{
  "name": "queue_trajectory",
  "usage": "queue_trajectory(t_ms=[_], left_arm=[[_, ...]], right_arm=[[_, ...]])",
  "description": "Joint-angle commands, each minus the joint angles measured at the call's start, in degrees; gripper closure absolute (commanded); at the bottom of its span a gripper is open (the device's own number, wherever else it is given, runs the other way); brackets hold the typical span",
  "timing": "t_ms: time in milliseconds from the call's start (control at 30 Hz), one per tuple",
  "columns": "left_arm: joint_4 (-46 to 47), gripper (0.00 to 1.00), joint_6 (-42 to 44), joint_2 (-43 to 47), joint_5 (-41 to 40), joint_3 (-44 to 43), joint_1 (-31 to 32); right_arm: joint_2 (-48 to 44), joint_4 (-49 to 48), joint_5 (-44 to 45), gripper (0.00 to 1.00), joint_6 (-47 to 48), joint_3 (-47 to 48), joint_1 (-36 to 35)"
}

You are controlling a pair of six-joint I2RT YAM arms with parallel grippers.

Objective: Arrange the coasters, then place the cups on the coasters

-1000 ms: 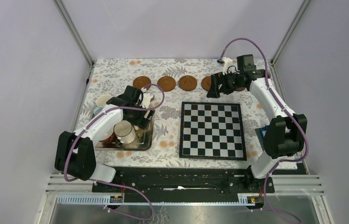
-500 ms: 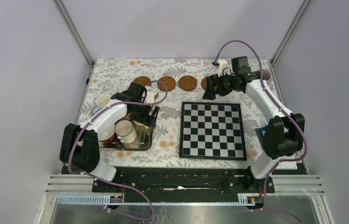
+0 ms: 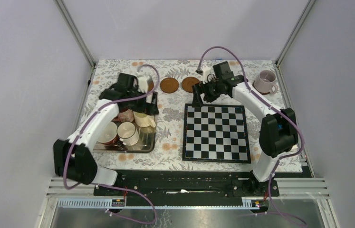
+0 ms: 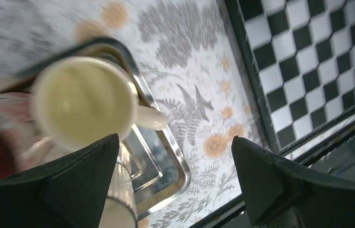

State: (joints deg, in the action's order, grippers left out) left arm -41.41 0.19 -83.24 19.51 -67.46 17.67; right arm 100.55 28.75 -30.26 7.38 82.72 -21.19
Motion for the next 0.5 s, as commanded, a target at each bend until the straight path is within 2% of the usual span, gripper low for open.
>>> queue_trajectory(t_ms=[0,267,467], left_arm=[[4.18,0.01,-5.98,9.70,1.46,-6.36,-8.37],[3.30,0.01,-11.38,14.57,0.79,-11.18,-23.45],[8.02,0.01,-15.99,16.29,3.11,-8.07,-28.54]], right_arm=[[2.52,-0.69,4.26,0.06,-0.46,5.50,-4.95],[9.04,3.58,13.93,0.07,1.63,12.82,-18.34],[15.05,5.94,20.47,0.08,3.80,18.88,-26.56]])
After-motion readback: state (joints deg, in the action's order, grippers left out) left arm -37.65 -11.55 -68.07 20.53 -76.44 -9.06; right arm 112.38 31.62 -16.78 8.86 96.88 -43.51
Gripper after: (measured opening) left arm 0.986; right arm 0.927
